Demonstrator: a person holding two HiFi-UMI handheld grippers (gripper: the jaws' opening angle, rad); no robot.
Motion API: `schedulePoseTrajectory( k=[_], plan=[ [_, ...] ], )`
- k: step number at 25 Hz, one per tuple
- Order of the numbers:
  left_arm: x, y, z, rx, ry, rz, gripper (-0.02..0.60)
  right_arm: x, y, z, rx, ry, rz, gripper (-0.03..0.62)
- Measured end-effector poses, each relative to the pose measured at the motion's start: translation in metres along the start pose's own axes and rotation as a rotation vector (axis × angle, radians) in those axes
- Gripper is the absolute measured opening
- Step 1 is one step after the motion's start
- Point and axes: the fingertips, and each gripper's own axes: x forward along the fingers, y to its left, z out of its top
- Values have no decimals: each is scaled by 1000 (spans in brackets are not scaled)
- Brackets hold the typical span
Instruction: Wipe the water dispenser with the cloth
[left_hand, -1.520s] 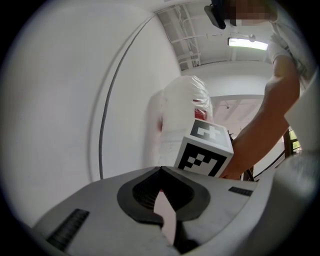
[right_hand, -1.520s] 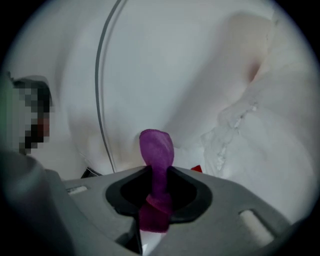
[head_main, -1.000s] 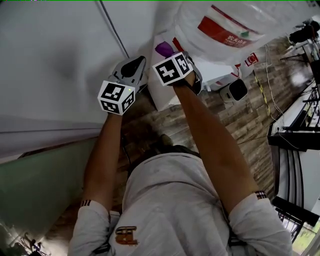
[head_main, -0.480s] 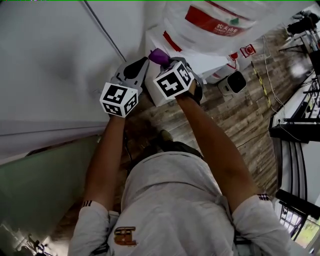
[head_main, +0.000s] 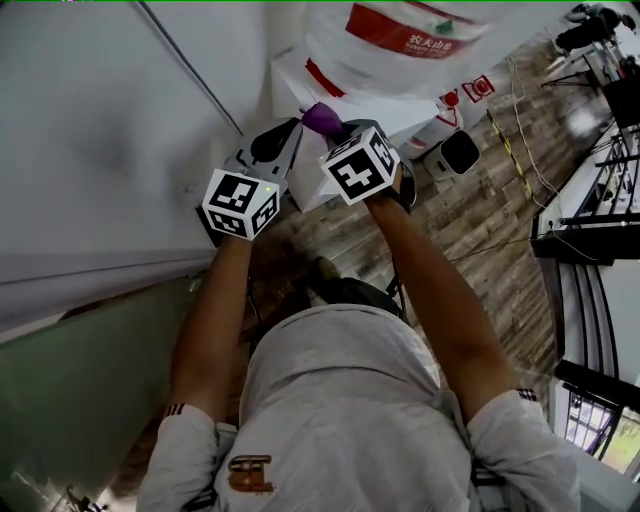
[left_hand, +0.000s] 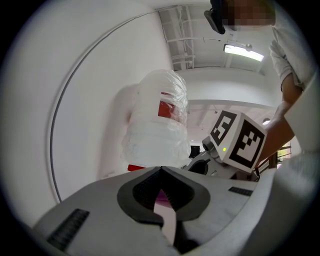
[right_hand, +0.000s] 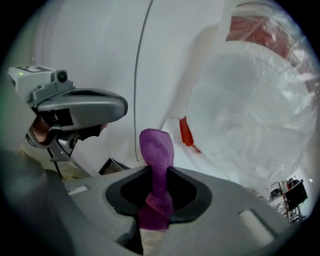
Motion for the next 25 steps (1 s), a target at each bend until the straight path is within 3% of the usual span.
schedulePoseTrajectory(
  k=[11, 25],
  plan=[
    [24, -30, 3, 10, -28, 6, -2, -4, -56, -43, -33, 43, 6, 95],
    [101, -110, 2, 28, -15, 146, -2, -12, -137, -94, -241, -7, 113, 94]
  ],
)
